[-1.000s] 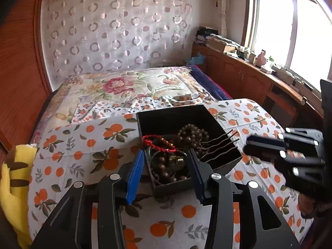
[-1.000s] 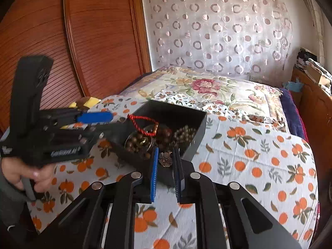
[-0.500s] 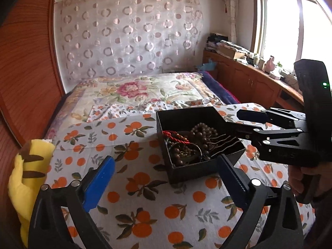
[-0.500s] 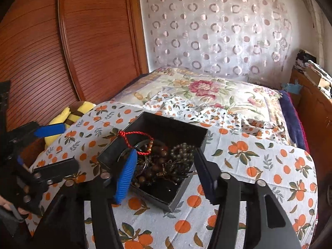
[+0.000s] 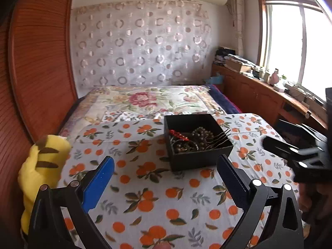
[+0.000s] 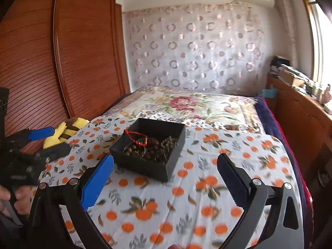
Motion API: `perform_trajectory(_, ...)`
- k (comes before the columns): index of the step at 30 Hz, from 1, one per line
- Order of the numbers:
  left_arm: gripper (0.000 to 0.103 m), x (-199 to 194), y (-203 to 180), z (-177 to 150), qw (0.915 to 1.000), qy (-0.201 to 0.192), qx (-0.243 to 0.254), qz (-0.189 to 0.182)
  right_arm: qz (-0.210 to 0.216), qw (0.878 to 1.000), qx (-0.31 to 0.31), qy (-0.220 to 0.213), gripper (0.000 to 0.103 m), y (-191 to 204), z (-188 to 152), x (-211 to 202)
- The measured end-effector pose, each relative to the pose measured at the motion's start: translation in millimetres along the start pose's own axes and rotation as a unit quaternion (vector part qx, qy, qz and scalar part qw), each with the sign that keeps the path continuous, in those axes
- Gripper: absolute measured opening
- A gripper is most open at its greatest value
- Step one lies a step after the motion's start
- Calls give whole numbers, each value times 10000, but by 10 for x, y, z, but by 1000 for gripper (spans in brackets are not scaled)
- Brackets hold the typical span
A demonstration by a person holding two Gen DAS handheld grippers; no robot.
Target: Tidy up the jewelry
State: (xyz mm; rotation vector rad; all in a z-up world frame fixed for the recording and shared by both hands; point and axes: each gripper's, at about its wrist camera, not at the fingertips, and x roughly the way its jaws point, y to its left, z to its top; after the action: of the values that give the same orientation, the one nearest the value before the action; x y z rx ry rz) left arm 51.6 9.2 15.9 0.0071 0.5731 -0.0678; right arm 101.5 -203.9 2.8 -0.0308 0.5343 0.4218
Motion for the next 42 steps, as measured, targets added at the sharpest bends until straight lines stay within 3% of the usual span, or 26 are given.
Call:
perform_trajectory(10,95,-154,-11,-141,9998,-13,-52,181,-311,9992,213,-161,101,1,-286,-372)
perform_trajectory(42,95,-216,-79,-195,9996,-126,32,257,-577,9975,332,-221,101,-51,-356,-397)
